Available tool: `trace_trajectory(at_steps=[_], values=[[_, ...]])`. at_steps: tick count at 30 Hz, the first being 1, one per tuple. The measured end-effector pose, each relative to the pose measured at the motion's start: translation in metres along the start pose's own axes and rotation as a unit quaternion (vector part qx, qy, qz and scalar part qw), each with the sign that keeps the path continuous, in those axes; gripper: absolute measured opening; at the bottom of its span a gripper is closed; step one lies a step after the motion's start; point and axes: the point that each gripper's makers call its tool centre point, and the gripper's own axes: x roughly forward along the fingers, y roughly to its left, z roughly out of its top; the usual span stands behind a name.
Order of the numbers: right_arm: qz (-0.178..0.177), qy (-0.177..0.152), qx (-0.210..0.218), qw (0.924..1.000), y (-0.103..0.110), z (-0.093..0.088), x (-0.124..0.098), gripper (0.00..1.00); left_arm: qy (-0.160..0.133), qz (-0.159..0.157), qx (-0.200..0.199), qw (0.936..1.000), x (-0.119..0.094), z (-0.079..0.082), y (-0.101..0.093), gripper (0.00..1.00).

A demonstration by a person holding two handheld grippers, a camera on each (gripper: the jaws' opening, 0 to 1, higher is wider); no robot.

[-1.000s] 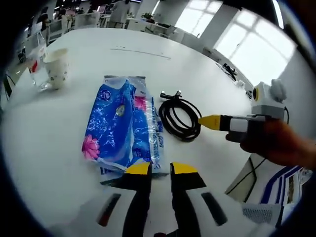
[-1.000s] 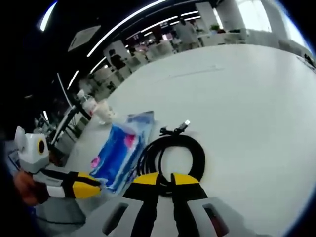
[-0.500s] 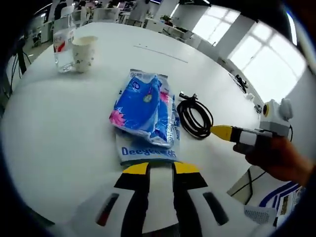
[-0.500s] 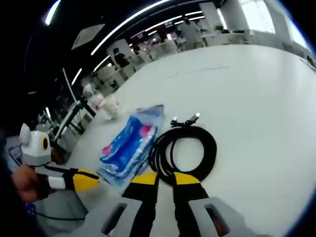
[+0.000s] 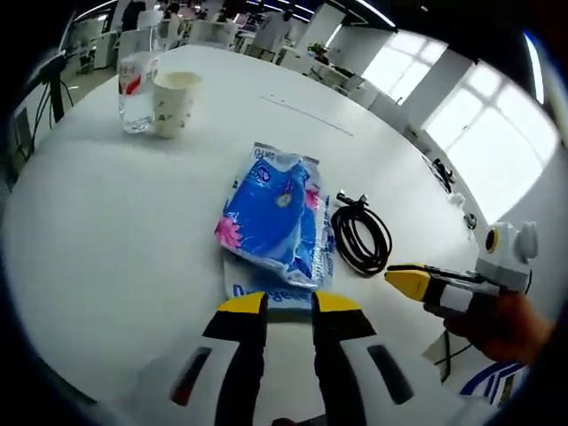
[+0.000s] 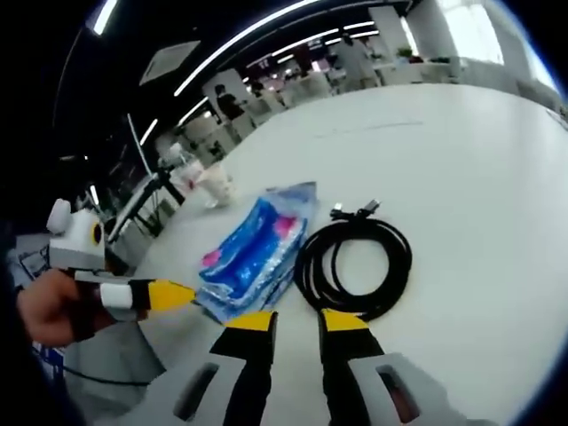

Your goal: Arrange the tabletop items into an orderly group along one side of the table until the central work area is clear of visible clutter.

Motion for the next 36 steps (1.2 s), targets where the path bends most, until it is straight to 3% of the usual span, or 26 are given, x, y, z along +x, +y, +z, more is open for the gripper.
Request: trace_trajectory(at_steps=[16,26,36], values=[[0.02,0.019,-0.029,0.9992,0.018,-0.018,-0.007,0.34,-0.002,-0.007,-0.018,0.9998,0.014,0.002,0.003,0.13],[0.014,0.017,-0.033,0.9992,0.016,-0.02,-0.017,0.36,-0.007,-0.011,-0.03,0.9995,0.016,0.005,0.006,0.12],[0.011,0.016,-0.043,0.9989,0.015,-0.016,-0.018,0.39,-0.009,-0.002,-0.01,0.9999,0.012,0.011,0.017,0.0]])
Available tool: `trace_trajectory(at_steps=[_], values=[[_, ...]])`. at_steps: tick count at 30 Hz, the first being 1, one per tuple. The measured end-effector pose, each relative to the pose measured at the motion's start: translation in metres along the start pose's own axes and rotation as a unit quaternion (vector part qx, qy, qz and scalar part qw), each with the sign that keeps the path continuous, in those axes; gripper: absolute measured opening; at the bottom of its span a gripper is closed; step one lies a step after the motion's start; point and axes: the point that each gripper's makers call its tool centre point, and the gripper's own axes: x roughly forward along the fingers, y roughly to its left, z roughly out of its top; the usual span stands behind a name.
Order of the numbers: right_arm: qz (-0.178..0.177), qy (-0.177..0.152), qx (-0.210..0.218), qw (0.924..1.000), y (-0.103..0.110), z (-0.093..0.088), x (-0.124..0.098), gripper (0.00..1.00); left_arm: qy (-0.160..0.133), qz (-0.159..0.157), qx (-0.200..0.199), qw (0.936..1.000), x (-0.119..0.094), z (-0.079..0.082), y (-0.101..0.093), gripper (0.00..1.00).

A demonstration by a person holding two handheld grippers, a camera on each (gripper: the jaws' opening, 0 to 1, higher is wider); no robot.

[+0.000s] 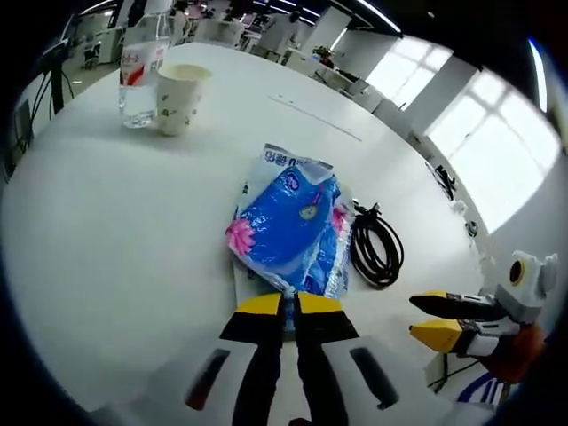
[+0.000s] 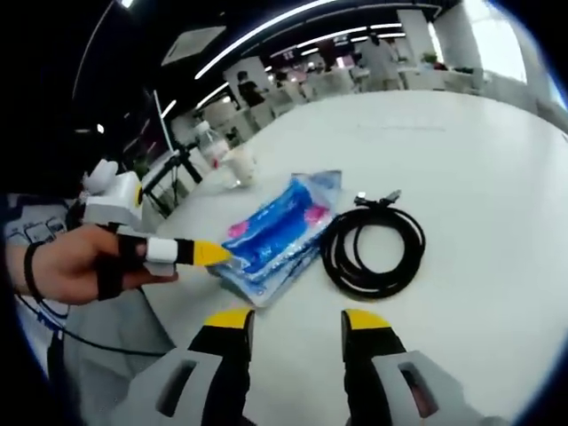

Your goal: Arrange the tabletop items into an orderly group along one side of the table until the central work area is clear of visible clutter.

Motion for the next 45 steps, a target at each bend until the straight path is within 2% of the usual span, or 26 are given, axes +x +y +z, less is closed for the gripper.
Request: trace_trajectory(at_steps=[14,29,34,40,45], values=[[0.003,0.0,-0.011,0.9999,0.004,0.017,0.012,0.38,-0.006,-0.003,0.028,0.9996,-0.019,0.003,0.008,0.0],[0.006,-0.001,-0.025,0.9997,0.011,0.04,0.03,0.35,0.001,-0.018,0.051,0.9985,-0.036,-0.005,0.007,0.0],[-0.001,0.006,-0.027,0.9996,0.005,0.041,0.039,0.33,0.007,-0.022,0.067,0.9975,-0.042,-0.014,0.007,0.0],[-0.006,0.024,-0.021,0.9995,0.003,0.03,0.046,0.29,0.014,-0.025,0.073,0.9969,-0.052,-0.022,0.004,0.0],[-0.003,0.033,-0.018,0.9993,0.005,0.023,0.047,0.2,0.022,-0.029,0.078,0.9963,-0.059,-0.032,-0.003,0.0]])
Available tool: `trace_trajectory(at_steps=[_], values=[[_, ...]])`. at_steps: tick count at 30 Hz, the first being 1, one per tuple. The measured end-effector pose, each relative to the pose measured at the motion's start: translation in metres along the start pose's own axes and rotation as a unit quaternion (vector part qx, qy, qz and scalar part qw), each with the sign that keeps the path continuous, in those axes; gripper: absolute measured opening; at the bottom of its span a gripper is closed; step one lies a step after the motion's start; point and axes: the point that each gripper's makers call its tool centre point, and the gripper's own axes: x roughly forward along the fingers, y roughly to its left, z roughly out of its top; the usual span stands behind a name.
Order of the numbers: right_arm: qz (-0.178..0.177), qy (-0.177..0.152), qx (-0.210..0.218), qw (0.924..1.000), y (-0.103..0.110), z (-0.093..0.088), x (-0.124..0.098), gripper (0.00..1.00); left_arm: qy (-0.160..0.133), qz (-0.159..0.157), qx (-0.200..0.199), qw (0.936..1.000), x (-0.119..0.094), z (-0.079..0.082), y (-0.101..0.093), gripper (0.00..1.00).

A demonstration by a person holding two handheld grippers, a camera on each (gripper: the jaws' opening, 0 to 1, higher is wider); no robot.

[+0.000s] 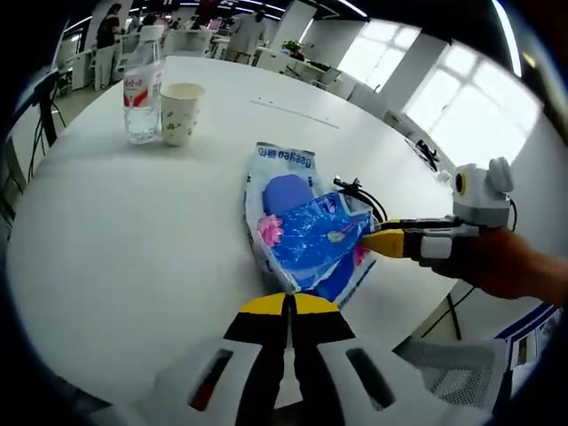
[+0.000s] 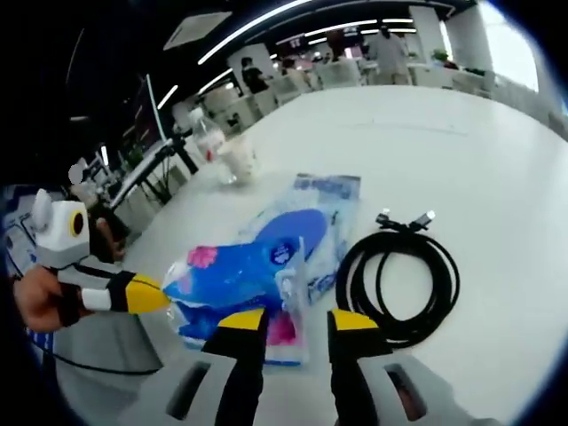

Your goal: Arrange the tabletop items into an orderly group along one side of the table until the central work area is clear of visible clutter.

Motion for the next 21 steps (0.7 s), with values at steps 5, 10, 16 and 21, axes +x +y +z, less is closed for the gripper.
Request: trace_trajectory(at_steps=[5,10,16,21], values=[[-0.013,-0.004,0.009,0.9999,0.001,-0.009,-0.003,0.02,0.008,0.0,0.001,1.0,-0.001,-0.005,-0.001,0.0],[-0.01,-0.008,0.022,0.9997,0.0,-0.017,-0.005,0.0,0.008,0.001,0.0,1.0,0.0,-0.005,0.0,0.0],[-0.014,-0.023,0.031,0.9992,0.004,-0.02,-0.019,0.0,0.006,0.005,-0.007,0.9999,0.003,-0.005,0.001,0.0],[-0.019,-0.031,0.043,0.9984,0.003,-0.022,-0.026,0.0,0.001,0.005,-0.014,0.9999,0.009,-0.002,-0.001,0.0]])
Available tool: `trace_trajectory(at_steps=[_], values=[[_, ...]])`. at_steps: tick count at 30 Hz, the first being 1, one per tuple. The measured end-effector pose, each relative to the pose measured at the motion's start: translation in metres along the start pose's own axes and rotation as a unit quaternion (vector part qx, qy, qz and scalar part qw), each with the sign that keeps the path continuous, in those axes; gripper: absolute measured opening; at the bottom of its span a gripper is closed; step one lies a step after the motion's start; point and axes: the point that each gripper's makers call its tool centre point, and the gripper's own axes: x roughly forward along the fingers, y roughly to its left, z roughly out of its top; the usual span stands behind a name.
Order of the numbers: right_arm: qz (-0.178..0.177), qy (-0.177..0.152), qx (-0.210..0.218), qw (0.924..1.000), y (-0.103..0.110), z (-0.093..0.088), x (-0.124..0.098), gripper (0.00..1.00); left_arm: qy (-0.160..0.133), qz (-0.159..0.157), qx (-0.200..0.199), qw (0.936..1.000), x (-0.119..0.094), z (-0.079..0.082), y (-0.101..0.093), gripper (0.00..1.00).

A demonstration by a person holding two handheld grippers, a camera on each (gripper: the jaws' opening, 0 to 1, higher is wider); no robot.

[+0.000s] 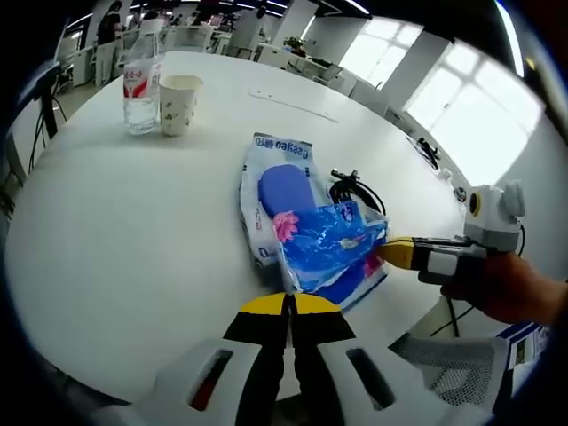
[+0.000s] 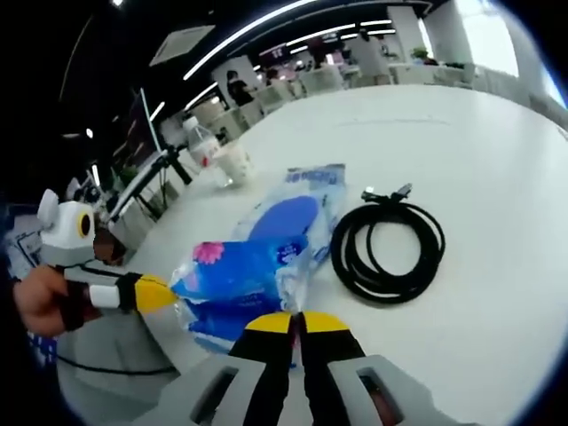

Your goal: Arrange the tabletop items into an orderly group along one side of the table until the central work area is clear of visible clutter.

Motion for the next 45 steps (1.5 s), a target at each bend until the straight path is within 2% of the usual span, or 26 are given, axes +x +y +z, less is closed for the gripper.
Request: trace_trajectory(at_steps=[6,12,19,27,35,37,41,45], values=[[-0.008,-0.015,0.016,0.9997,-0.006,0.001,-0.008,0.0,-0.007,-0.005,-0.003,1.0,0.001,0.005,-0.011,0.0],[-0.021,-0.032,0.04,0.9985,-0.021,0.004,-0.017,0.0,-0.012,-0.014,-0.005,0.9998,0.005,0.011,-0.022,0.0],[-0.028,-0.037,0.049,0.9977,-0.028,0.007,-0.019,0.0,-0.011,-0.02,-0.004,0.9997,0.011,0.011,-0.028,0.0],[-0.041,-0.041,0.055,0.9968,-0.042,0.013,-0.023,0.0,-0.023,-0.037,-0.004,0.999,0.016,0.021,-0.036,0.01],[-0.049,-0.056,0.062,0.9953,-0.054,0.036,-0.023,0.0,-0.034,-0.06,0.004,0.9976,0.018,0.033,-0.046,0.07],[-0.051,-0.061,0.06,0.995,-0.056,0.042,-0.03,0.0,-0.04,-0.066,0.007,0.997,0.016,0.037,-0.051,0.09],[-0.055,-0.065,0.056,0.9948,-0.066,0.05,-0.023,0.0,-0.049,-0.071,0.018,0.9961,0.016,0.042,-0.05,0.14],[-0.062,-0.075,0.06,0.9935,-0.077,0.062,-0.024,0.0,-0.057,-0.064,0.035,0.9957,0.007,0.048,-0.045,0.17]])
